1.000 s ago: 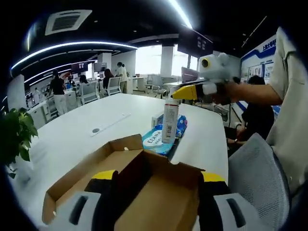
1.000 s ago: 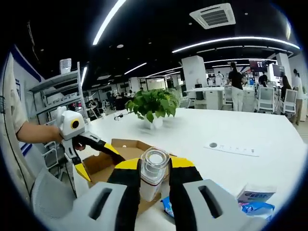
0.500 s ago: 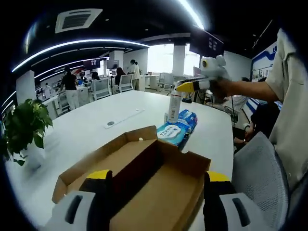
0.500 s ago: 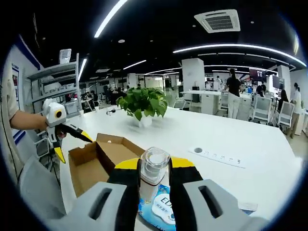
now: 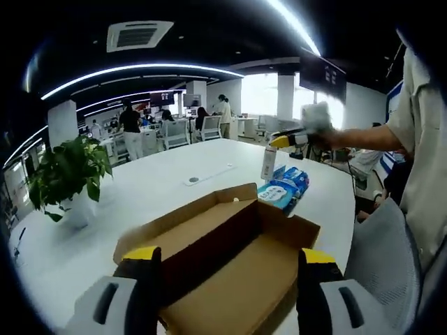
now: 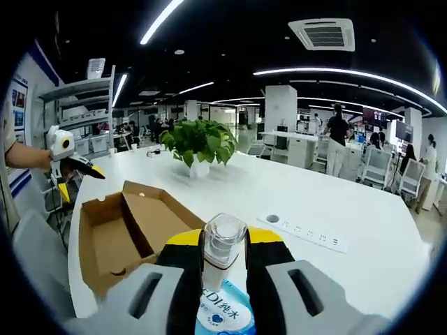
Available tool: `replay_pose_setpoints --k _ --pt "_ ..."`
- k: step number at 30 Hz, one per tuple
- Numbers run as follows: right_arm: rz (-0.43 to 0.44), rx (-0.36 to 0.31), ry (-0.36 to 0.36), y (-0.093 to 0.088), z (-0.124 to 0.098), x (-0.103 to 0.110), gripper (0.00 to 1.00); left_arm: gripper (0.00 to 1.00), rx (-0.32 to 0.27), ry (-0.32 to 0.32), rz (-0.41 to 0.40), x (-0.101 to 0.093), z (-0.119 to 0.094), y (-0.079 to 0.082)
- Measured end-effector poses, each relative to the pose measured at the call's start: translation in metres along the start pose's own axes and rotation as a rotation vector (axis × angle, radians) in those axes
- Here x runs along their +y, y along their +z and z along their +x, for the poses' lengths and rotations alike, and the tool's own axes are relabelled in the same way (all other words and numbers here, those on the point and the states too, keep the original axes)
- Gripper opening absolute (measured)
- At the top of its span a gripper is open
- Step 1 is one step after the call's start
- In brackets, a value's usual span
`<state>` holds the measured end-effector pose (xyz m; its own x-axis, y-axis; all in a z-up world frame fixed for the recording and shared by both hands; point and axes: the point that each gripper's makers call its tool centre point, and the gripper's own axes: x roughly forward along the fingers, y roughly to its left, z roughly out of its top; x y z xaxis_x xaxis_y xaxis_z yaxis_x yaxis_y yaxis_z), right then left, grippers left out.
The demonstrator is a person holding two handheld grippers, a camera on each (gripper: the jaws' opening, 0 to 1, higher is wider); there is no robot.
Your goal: Operate the shoe box by opening the lid, removing the specified soft item, and placing it in the target area until the item is outside and the box remains undamaged.
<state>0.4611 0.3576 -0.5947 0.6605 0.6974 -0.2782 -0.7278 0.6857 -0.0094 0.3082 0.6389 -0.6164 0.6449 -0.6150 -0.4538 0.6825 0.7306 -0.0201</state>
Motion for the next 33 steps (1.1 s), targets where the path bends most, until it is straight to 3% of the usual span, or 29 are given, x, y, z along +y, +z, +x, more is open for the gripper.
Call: replay_pose_setpoints --k 13,26,33 --pt "-0.053 0.045 -0.076 -0.025 0.024 -0.033 0.19 0.82 -0.002 0.062 -0.024 0.008 -0.018 -0.009" --pt "-0.066 0.09 -0.135 -0.051 0.047 -0.044 0.2 0.82 0.01 0.086 -0.045 0.007 -0.026 -0.019" --pt "-0.116 0.136 -0.177 -0.066 0.053 -0.05 0.2 0.82 0.01 0.098 -0.055 0.006 -0.03 -0.023"
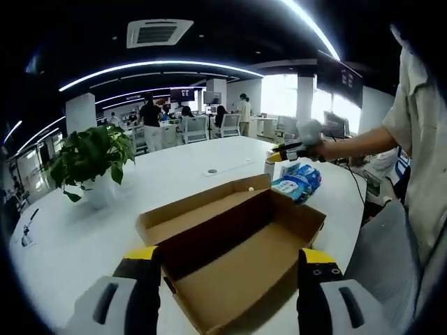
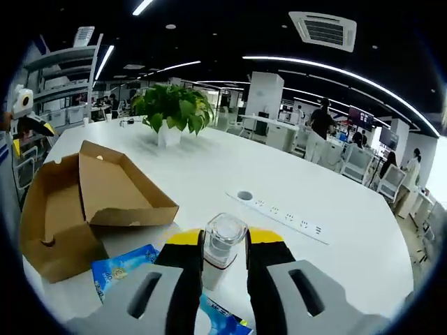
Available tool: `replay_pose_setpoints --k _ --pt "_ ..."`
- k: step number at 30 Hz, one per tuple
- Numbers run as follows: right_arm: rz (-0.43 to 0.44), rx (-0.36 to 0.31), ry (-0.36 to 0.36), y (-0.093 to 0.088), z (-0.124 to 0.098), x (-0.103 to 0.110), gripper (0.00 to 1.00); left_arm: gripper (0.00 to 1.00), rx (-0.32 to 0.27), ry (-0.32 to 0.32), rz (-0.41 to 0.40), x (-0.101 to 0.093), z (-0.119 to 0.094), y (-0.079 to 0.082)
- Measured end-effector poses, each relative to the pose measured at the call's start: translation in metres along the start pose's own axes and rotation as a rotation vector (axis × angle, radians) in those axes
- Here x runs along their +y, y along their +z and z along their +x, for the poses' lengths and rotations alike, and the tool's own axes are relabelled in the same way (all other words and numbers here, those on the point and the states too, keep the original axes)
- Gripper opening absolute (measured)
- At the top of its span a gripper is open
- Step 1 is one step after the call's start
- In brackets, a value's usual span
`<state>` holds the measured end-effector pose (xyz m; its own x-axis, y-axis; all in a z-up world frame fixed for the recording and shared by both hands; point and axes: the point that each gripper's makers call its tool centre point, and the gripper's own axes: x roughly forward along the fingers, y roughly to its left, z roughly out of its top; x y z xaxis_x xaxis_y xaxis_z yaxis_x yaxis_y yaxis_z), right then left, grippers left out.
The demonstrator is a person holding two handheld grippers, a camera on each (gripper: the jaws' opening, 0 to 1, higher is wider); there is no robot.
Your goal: Operate the shoe box by opening the lid, removing the specified soft item, and placing it in the target area until the item is outside and the box remains undamaged.
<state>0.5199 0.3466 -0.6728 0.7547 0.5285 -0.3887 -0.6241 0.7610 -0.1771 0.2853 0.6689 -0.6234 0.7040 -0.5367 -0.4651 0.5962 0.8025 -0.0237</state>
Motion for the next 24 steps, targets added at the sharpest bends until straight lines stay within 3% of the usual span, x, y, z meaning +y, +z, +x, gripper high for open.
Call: replay_pose_setpoints --k 8,16,24 --pt "0.0 0.026 -0.033 -0.012 0.004 0.002 0.21 0.8 0.006 0.007 -0.019 -0.004 0.002 -0.007" --pt "-0.018 0.032 -0.076 -0.012 0.002 0.002 0.22 0.79 0.007 0.012 -0.024 -0.005 0.004 -0.009" --pt "-0.022 0.046 -0.075 -0.013 -0.002 0.002 0.22 0.77 0.021 0.021 -0.02 -0.003 0.004 -0.013"
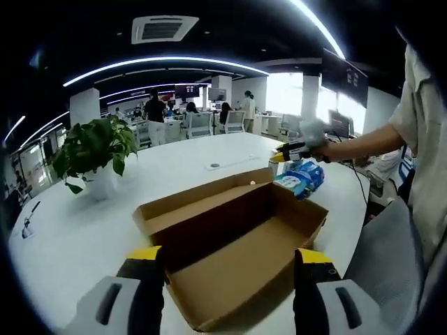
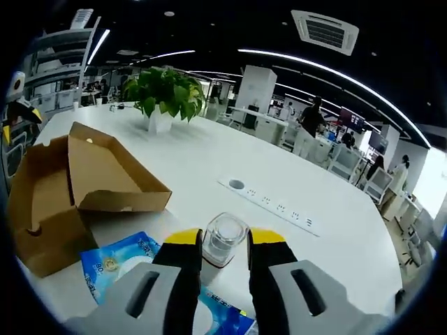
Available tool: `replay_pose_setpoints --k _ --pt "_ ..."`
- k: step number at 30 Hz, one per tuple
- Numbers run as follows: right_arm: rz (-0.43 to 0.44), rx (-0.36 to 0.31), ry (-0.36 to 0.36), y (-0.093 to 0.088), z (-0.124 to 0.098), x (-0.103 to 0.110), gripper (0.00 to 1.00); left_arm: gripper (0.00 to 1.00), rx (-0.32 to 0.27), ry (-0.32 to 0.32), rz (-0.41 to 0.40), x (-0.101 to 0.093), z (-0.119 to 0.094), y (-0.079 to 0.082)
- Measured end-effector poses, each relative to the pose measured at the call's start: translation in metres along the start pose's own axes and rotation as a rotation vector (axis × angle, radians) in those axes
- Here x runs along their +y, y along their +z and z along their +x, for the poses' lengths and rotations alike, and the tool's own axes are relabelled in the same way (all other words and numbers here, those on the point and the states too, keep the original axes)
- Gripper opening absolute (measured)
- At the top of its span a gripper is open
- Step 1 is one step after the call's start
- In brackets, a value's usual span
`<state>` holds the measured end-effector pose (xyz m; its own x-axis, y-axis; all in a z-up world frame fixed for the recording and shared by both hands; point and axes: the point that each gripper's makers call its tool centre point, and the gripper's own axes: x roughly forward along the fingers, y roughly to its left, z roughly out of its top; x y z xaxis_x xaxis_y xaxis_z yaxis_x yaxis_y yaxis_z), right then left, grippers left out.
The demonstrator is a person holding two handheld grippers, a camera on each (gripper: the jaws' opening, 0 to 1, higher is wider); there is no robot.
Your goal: Operate the shoe box by opening the lid, removing the specified soft item, and placing it in the target area until the item is outside and the box remains undamaged.
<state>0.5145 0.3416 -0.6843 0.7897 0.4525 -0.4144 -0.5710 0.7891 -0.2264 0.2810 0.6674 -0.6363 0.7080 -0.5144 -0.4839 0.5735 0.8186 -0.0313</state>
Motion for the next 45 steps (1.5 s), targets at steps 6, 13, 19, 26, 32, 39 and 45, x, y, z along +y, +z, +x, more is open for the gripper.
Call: replay_pose_setpoints --k 6,13,19,26,32,39,45 --pt "-0.012 0.005 -0.001 0.0 -0.006 -0.001 0.23 0.76 0.007 0.017 0.003 0.003 -0.002 -0.002" --pt "-0.013 -0.015 -0.008 0.01 -0.015 -0.004 0.26 0.72 0.019 0.049 0.003 0.009 -0.004 -0.006" --pt "-0.021 -0.031 -0.008 0.022 -0.023 -0.003 0.27 0.66 0.04 0.094 0.002 0.017 -0.006 -0.012" --pt "-0.003 -0.019 0.006 0.04 -0.03 0.004 0.28 0.57 0.077 0.146 -0.015 0.028 -0.008 -0.023" --pt "-0.008 0.0 0.045 0.049 -0.027 0.018 0.27 0.47 0.12 0.195 -0.034 0.039 -0.011 -0.037" --pt "0.012 0.037 0.099 0.054 -0.014 0.038 0.26 0.37 0.158 0.236 -0.068 0.047 -0.015 -0.052" --pt "0.06 0.077 0.138 0.053 -0.001 0.05 0.25 0.27 0.182 0.269 -0.13 0.054 -0.02 -0.064"
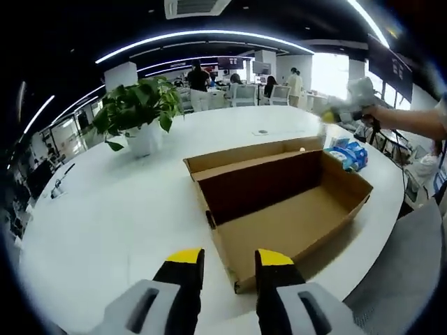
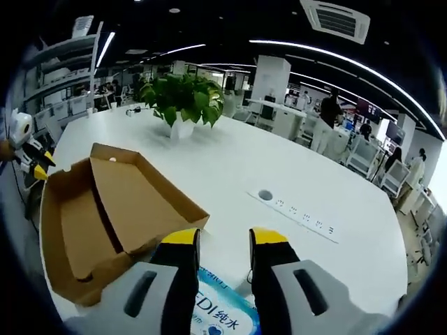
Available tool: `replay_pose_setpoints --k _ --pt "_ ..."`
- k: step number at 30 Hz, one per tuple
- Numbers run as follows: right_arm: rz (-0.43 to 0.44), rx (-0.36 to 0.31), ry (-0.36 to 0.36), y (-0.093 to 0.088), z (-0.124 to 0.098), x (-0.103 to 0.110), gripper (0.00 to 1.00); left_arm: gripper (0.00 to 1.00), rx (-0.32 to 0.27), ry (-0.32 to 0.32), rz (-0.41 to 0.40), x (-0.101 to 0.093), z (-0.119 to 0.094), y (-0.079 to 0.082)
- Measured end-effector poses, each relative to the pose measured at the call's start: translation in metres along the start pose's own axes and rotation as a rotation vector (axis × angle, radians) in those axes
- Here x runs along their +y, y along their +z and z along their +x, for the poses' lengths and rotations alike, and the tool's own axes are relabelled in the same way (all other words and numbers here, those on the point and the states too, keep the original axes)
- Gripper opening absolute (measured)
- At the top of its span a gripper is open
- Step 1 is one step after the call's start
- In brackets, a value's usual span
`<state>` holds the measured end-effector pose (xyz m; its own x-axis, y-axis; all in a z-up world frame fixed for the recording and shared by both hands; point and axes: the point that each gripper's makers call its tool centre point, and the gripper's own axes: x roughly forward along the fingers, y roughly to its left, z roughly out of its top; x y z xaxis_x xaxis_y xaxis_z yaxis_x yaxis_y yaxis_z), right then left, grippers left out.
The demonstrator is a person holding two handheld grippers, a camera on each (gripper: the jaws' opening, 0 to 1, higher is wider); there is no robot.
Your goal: Operate the shoe box by opening the lid, removing the specified soft item, and placing it in the target area until the item is outside and the box remains undamaged.
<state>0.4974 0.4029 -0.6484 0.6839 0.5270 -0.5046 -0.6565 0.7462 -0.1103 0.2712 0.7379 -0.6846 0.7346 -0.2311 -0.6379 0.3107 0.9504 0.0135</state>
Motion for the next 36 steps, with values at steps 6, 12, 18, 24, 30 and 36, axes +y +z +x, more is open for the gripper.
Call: replay_pose_setpoints --k 6,12,18,24,30,36 --pt "0.092 0.029 0.016 0.003 0.015 0.005 0.23 0.2 0.034 -0.005 -0.062 -0.002 0.0 -0.01" --pt "0.141 0.066 0.04 0.001 0.031 0.015 0.23 0.13 0.04 0.005 -0.123 -0.002 0.002 -0.016" --pt "0.182 0.113 0.062 -0.007 0.046 0.024 0.22 0.06 0.033 0.011 -0.169 -0.001 0.003 -0.017" --pt "0.233 0.175 0.078 -0.017 0.059 0.034 0.22 0.05 0.025 0.019 -0.196 -0.001 0.002 -0.018" --pt "0.299 0.223 0.072 -0.02 0.071 0.039 0.21 0.05 0.036 0.024 -0.187 -0.002 0.002 -0.018" --pt "0.359 0.296 0.042 -0.031 0.086 0.039 0.2 0.04 0.053 0.021 -0.195 -0.002 0.003 -0.019"
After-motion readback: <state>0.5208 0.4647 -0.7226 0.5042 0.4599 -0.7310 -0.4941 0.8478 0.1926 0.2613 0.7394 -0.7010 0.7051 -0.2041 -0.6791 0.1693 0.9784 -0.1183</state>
